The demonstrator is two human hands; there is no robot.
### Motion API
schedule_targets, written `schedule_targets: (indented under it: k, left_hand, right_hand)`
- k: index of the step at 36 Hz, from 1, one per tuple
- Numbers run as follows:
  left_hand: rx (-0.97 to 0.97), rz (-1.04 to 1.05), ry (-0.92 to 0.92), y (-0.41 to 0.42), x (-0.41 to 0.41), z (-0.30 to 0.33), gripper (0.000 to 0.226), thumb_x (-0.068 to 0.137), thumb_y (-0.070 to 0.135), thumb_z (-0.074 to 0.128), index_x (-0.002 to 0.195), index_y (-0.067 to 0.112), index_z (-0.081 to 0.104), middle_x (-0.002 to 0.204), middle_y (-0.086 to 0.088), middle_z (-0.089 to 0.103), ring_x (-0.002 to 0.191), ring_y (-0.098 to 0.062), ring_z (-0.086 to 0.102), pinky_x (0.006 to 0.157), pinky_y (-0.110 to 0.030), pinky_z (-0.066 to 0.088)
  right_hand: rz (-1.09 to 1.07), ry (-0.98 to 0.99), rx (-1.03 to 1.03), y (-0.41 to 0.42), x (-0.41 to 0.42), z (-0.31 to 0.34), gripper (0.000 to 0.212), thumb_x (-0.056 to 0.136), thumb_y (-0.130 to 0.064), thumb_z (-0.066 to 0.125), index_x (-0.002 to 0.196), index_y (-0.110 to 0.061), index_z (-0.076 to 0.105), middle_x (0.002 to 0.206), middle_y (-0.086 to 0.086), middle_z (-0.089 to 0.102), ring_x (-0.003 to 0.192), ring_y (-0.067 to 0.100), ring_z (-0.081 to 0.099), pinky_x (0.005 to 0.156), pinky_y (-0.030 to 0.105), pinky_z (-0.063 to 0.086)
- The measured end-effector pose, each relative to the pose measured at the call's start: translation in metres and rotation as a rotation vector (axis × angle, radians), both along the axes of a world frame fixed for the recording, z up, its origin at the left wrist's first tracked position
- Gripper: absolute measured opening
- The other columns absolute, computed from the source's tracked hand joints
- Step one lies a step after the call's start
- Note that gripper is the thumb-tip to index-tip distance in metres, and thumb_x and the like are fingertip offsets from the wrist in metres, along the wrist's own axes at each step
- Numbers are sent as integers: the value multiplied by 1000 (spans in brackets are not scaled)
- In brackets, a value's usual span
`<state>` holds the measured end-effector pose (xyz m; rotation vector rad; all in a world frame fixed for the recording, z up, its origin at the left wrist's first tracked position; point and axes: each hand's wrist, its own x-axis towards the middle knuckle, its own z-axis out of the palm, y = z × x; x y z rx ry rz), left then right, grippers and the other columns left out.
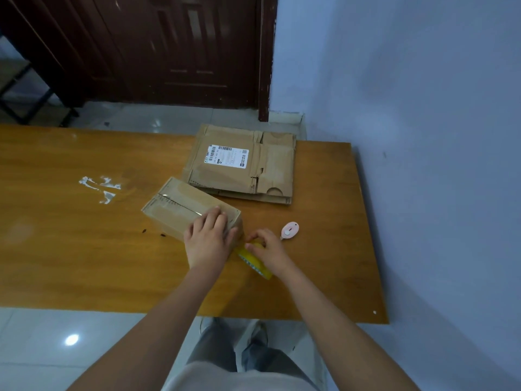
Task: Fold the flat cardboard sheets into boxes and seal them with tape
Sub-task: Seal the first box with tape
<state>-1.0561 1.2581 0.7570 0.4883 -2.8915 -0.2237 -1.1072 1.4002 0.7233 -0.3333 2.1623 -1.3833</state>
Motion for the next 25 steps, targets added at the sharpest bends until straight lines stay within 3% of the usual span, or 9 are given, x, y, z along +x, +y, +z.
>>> schedule_targets:
  k: [4,7,10,12,14,17,20,25]
  left_hand:
    - [-19,19,-22,0,-4,0,36,76,32,75,105,11,67,118,-7,64,106,-33,58,86,-46,44]
    - [-24,32,-41,-6,-8,-2,41,72,29,79,106,10,65,119,-8,63,108,-34,56,86,-47,45]
    - [-12,20,-116,-15,-7,-7,57,69,24,80,119,8,59,132,-10,55,119,-34,47,92,-50,42]
    - [17,43,-161,-17,-7,-5,64,75,25,75,132,10,49,144,-10,43,129,-34,38,99,-51,35]
    - [69,109,-224,-17,-9,-1,63,90,30,58,145,16,31,157,-7,19,141,-30,19,107,-48,21]
    - [137,200,-288,-16,-12,5,65,99,37,38,152,18,5,159,-6,-5,145,-27,-1,113,-44,11]
    - [120,218,-362,-14,-13,17,81,93,50,43,151,18,-3,157,-11,-1,144,-30,5,110,-45,18]
    - [61,168,-461,-20,-17,37,82,89,62,38,150,15,11,150,-17,18,137,-32,21,107,-41,26]
  right_hand:
    - [-78,-32,-12,5,3,0,27,86,-12,65,76,-33,52,105,2,48,102,18,51,84,18,38]
    - [-101,-72,-26,14,6,2,20,86,-10,65,79,-26,54,106,1,49,99,11,49,79,6,34]
    - [-115,-78,-31,18,8,3,20,85,-10,65,78,-26,55,104,1,52,94,7,48,75,5,33]
    - [-123,-77,-26,17,9,5,24,85,-10,65,75,-29,54,102,1,53,90,4,47,74,9,33]
    - [-127,-76,-11,15,8,6,25,84,-9,66,73,-29,54,98,0,54,88,4,46,73,11,34]
    - [-154,-57,5,11,6,10,28,82,-5,67,71,-27,54,87,-2,54,83,8,47,69,9,35]
    - [-201,-30,3,8,1,16,31,80,1,67,68,-25,55,77,-7,55,76,7,50,66,8,37]
    - [-235,-22,23,-1,-13,43,20,82,-4,67,71,-19,59,72,-11,56,75,8,52,61,3,37]
